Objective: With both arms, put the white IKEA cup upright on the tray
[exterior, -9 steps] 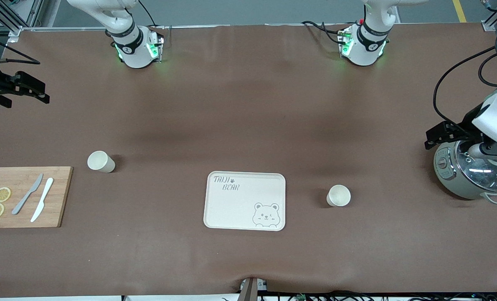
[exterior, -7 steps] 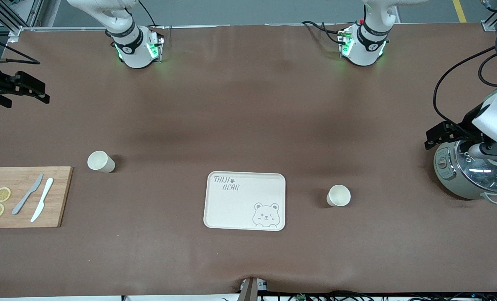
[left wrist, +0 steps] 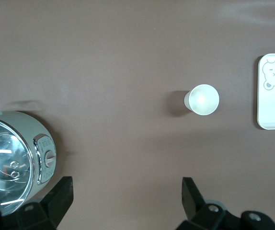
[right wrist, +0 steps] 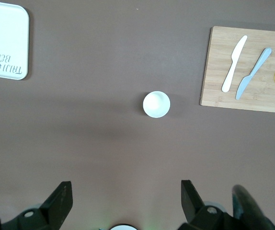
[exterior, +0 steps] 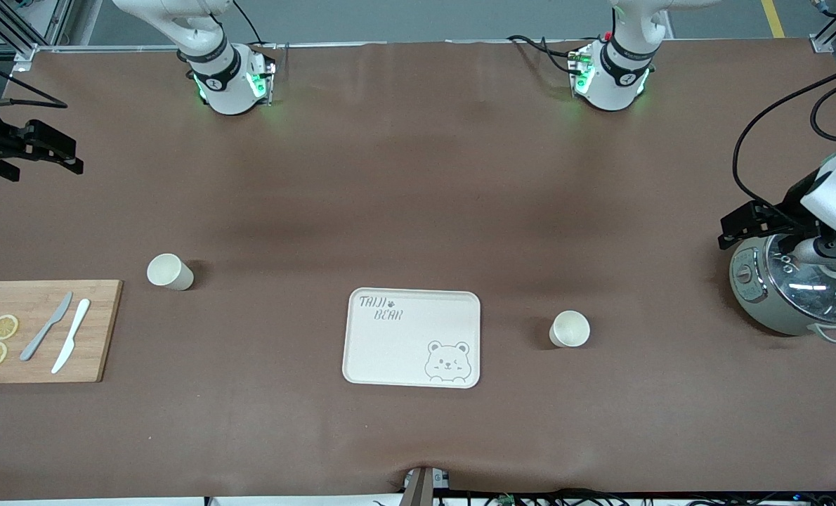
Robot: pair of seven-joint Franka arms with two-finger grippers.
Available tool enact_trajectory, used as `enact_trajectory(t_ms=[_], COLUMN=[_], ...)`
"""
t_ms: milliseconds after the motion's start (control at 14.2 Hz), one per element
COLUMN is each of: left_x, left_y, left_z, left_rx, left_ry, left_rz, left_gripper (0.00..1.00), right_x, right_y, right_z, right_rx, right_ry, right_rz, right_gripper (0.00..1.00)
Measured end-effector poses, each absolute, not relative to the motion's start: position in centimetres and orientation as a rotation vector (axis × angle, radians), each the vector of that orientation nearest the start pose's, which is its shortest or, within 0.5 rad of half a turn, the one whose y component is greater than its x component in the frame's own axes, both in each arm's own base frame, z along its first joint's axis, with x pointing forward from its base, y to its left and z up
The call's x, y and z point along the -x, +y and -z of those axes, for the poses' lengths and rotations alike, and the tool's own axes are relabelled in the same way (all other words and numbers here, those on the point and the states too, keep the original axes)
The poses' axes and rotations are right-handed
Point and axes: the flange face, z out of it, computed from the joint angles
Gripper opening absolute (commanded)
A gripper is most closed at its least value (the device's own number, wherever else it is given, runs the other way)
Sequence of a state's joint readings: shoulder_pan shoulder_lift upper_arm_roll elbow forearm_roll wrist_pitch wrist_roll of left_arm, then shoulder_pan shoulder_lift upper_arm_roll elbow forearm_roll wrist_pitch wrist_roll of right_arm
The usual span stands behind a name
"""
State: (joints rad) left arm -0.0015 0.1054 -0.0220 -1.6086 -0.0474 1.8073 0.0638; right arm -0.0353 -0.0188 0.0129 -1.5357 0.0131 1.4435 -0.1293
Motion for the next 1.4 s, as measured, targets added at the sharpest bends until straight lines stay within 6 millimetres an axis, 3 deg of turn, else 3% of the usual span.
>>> enact_trajectory(t_ms=[1405], left_x=[-60.44], left_y=[-1.77], left_z=[-56.94], left_rx=[3.186], left_ry=[0.074], left_rz=[0.151], left_gripper=[1.0], right_x=[-53.53], right_y=[-1.25], right_z=[-64.03], right_rx=[3.117], right_ry=[-0.162], right_rz=[-0.113], right_gripper=[1.0])
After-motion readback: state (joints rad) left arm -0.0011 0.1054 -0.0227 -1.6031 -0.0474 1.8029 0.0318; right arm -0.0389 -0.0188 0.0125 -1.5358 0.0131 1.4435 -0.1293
